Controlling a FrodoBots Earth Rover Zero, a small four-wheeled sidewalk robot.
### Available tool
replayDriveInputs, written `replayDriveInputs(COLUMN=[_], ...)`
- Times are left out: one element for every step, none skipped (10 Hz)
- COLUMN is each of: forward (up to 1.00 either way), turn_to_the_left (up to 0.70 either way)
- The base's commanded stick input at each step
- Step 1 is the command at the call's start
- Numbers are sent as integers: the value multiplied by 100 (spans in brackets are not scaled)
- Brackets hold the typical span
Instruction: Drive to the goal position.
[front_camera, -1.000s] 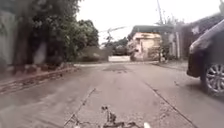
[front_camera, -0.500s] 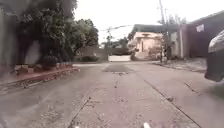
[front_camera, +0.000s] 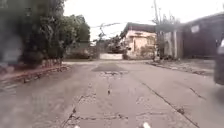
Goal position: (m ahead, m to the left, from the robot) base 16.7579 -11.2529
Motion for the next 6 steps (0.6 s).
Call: replayDriveInputs(forward=[85, 85, 85, 85, 85, 85], turn_to_the_left=[1, 1, 1, 1, 1, 1])
